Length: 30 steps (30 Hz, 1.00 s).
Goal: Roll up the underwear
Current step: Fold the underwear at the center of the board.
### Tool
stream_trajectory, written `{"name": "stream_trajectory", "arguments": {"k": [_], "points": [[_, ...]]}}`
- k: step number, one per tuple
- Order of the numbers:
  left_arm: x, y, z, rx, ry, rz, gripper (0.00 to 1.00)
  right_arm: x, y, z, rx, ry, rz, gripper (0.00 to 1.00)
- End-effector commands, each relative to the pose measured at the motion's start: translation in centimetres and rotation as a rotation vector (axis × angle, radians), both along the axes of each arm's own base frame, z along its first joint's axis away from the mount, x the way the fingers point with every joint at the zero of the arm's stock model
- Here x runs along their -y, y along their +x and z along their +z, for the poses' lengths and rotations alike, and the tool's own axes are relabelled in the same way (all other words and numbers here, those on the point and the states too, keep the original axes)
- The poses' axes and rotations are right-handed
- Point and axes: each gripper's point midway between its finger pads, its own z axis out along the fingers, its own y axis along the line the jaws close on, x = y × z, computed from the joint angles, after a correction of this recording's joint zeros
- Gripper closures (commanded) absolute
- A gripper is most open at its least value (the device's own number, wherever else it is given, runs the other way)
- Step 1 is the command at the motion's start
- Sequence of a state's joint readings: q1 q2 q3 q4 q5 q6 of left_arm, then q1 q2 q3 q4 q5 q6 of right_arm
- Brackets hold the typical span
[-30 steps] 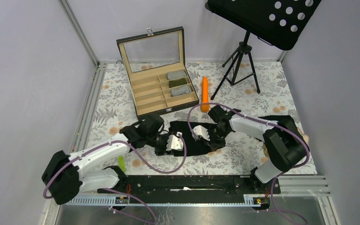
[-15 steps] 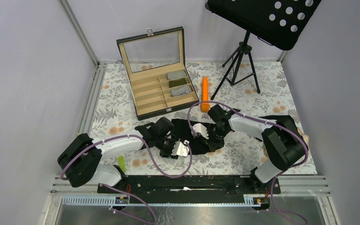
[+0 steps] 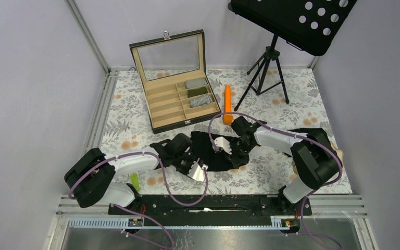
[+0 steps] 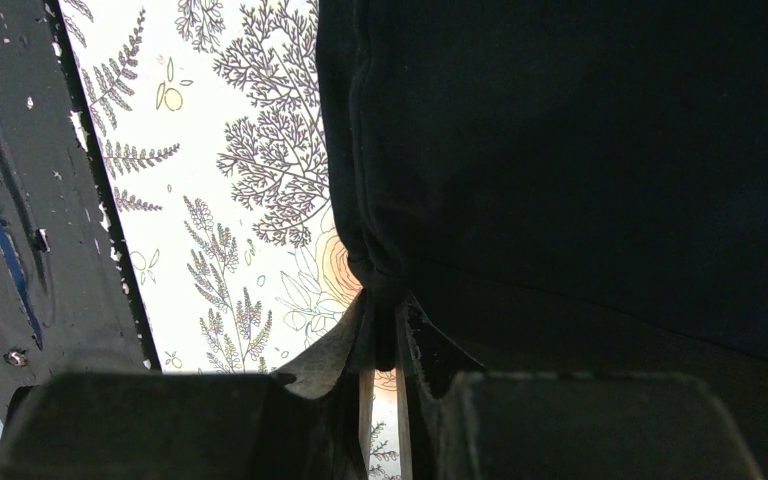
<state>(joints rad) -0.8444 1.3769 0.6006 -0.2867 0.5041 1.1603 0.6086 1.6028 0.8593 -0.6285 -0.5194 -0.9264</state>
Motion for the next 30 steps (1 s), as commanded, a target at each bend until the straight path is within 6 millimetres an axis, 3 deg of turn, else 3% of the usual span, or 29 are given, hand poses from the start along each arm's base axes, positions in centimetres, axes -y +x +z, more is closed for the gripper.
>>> {"name": "stream_trajectory", "arguments": {"k": [1, 6, 11, 20, 24, 27, 30], "points": [[-1.7, 0.2, -2.0, 0.101, 0.063, -0.059, 0.66, 0.4, -0.9, -1.8, -0.035, -0.028, 0.019, 1.00], [-1.7, 0.1, -2.0, 0.073, 0.084, -0.038, 1.00, 0.1, -0.9, -1.5, -0.042, -0.018, 0.014, 1.00], [-1.2, 1.5, -0.3, 0.021, 0.107, 0.101, 1.00, -0.3, -0.8, 0.3, -0.036, 0.011, 0.023, 1.00], [-1.5, 2.8, 4.7, -0.053, -0.017, 0.359, 1.00, 0.0, -3.3, 4.4, -0.084, 0.061, 0.024, 1.00], [-0.5, 3.0, 6.9, -0.085, -0.083, 0.397, 1.00, -0.2, -4.2, 6.5, -0.119, 0.086, -0.006, 1.00], [0.5, 3.7, 8.2, -0.090, -0.123, 0.400, 1.00, 0.0, -4.4, 7.0, -0.132, 0.074, -0.037, 1.00], [1.1, 4.6, 8.2, -0.098, -0.114, 0.399, 1.00, 0.4, -3.9, 7.2, -0.132, 0.089, -0.068, 1.00]]}}
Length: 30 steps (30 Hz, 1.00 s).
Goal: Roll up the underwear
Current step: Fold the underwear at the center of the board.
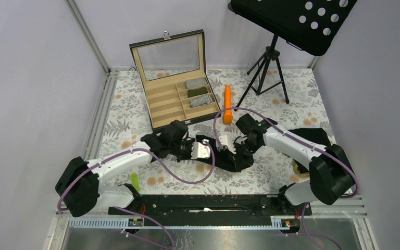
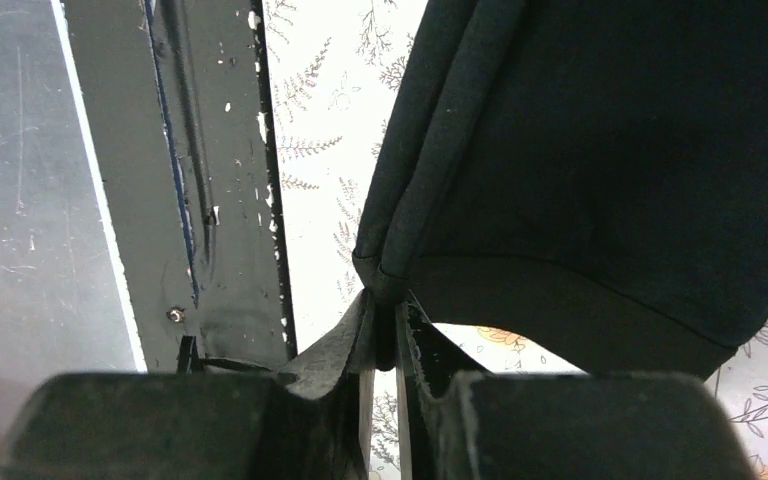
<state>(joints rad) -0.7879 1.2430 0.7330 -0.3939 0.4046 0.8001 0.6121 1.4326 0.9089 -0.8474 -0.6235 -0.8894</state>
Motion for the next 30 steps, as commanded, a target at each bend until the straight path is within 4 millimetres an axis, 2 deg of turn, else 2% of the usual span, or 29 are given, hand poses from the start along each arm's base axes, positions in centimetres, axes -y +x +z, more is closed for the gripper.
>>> {"name": "stream_trajectory", "arguments": {"k": [1, 6, 10, 16, 19, 24, 30], "points": [[1.6, 1.9, 1.7, -0.020, -0.041, 0.020, 1.00, 0.5, -0.4, 1.7, -0.061, 0.023, -0.067, 1.00], [1.7, 5.2, 1.4, 0.038, -0.023, 0.018, 1.00, 1.2, 1.9, 2.0, -0.123, 0.047, -0.163, 1.00], [2.8, 7.6, 1.6, 0.081, -0.022, 0.004, 1.00, 1.6, 3.2, 1.5, -0.140, 0.040, -0.191, 1.00], [3.6, 11.0, -0.1, 0.088, 0.040, 0.017, 1.00, 2.2, 5.5, 0.8, -0.189, 0.016, -0.222, 1.00], [3.8, 12.6, -0.2, 0.105, 0.039, 0.037, 1.00, 2.6, 7.0, 0.6, -0.224, 0.014, -0.258, 1.00], [4.0, 13.7, 0.1, 0.104, 0.036, 0.048, 1.00, 2.7, 9.5, 0.2, -0.254, -0.005, -0.276, 1.00], [3.7, 13.9, -1.0, 0.071, 0.063, 0.057, 1.00, 2.3, 11.8, -0.6, -0.317, -0.038, -0.277, 0.99]]}}
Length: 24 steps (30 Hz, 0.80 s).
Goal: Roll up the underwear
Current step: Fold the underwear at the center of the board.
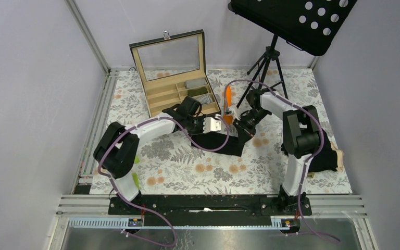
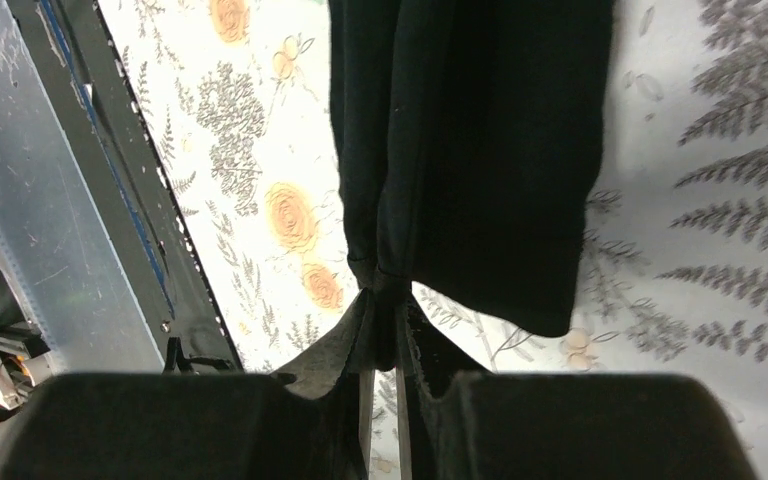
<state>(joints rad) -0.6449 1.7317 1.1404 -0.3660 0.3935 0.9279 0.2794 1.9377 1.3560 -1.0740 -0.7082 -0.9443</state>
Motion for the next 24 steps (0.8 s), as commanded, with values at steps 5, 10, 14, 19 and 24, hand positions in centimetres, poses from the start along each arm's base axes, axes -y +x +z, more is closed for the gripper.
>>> {"name": "stream_trajectory", "arguments": {"k": [5, 10, 14, 19, 24], "points": [[0.0, 2.1, -0.4, -0.010, 0.003, 0.044, 1.00, -0.4, 2.4, -0.3, -0.100, -0.035, 0.014, 0.97], [-0.3, 3.1, -1.2, -0.036, 0.011, 0.074, 1.00, -0.3, 3.9, -1.3, -0.135, -0.061, 0.012, 0.95], [-0.4, 3.8, -1.6, -0.039, 0.021, 0.087, 1.00, -0.2, 4.4, -2.3, -0.154, -0.063, -0.003, 0.94], [-0.4, 4.4, -1.9, -0.046, 0.024, 0.100, 1.00, -0.8, 5.7, -2.9, -0.147, -0.055, -0.052, 0.90], [-0.1, 4.8, -2.2, -0.059, 0.018, 0.116, 1.00, -1.2, 7.1, -3.0, -0.111, -0.071, -0.113, 0.81]]}}
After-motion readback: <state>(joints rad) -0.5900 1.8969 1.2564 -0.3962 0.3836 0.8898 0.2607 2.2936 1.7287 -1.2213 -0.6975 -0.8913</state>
